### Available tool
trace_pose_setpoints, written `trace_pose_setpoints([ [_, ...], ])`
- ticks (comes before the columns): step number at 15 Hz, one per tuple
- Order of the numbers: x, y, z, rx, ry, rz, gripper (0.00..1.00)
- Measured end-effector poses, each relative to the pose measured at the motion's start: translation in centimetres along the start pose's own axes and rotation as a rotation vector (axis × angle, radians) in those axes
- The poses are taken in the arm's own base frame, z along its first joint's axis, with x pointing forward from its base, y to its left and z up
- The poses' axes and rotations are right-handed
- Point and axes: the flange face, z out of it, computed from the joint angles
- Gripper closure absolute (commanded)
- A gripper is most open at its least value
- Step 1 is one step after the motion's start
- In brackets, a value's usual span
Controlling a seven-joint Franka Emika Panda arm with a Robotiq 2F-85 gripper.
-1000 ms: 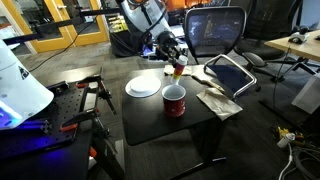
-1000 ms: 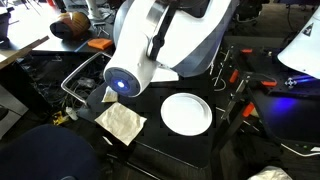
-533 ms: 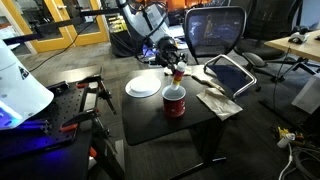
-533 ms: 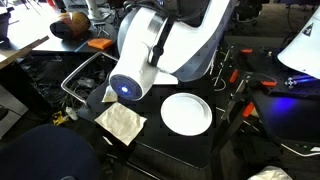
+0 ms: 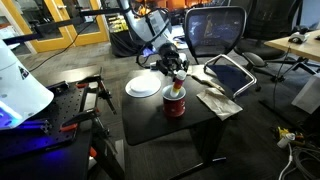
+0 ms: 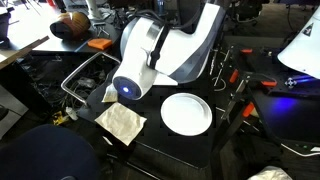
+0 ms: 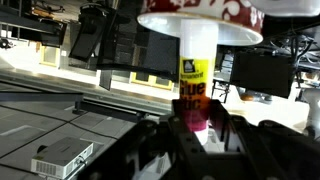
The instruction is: Place the glue stick inside the red mug
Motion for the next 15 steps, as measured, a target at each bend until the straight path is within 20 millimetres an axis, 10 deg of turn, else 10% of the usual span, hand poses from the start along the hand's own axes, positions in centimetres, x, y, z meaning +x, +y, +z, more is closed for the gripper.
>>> trace_pose_setpoints([
  [5, -0.2, -0.3, -0.2, -0.003, -0.007, 0.004, 0.01],
  [15, 1.7, -0.8, 0.4, -0.026, -0.023, 0.031, 0.0],
])
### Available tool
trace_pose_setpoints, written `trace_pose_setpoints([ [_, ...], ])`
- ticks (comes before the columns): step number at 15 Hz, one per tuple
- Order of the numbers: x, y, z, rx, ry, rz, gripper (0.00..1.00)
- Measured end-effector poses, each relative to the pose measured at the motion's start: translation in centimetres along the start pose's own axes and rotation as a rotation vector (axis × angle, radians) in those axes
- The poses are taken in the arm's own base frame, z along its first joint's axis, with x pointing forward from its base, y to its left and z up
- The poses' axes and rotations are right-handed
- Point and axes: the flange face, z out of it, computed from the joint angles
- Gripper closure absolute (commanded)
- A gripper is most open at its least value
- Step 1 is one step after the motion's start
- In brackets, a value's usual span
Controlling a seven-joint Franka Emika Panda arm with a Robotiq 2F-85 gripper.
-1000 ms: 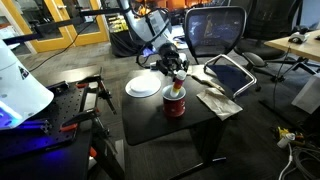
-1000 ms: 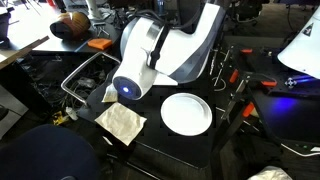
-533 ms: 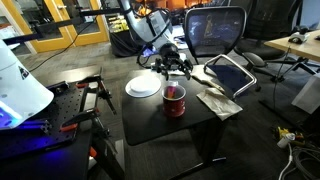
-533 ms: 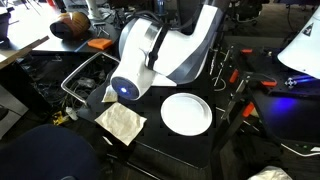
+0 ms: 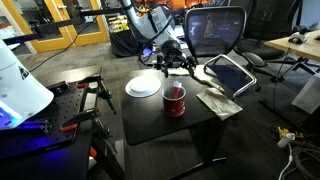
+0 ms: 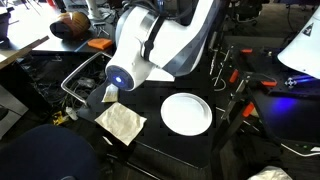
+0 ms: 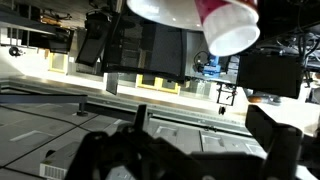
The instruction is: Place the glue stick inside the red mug
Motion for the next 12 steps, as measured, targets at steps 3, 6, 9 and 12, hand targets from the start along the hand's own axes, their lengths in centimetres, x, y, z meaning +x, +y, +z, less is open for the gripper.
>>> trace_pose_setpoints([
  [3, 1.9, -0.3, 0.5, -0.013, -0.007, 0.023, 0.0],
  [6, 3.7, -0.3, 0.8, -0.022, -0.014, 0.042, 0.0],
  [9, 5.4, -0.1, 0.9, -0.024, -0.02, 0.058, 0.0],
  [12, 6.6, 0.2, 0.7, -0.02, -0.025, 0.068, 0.0],
])
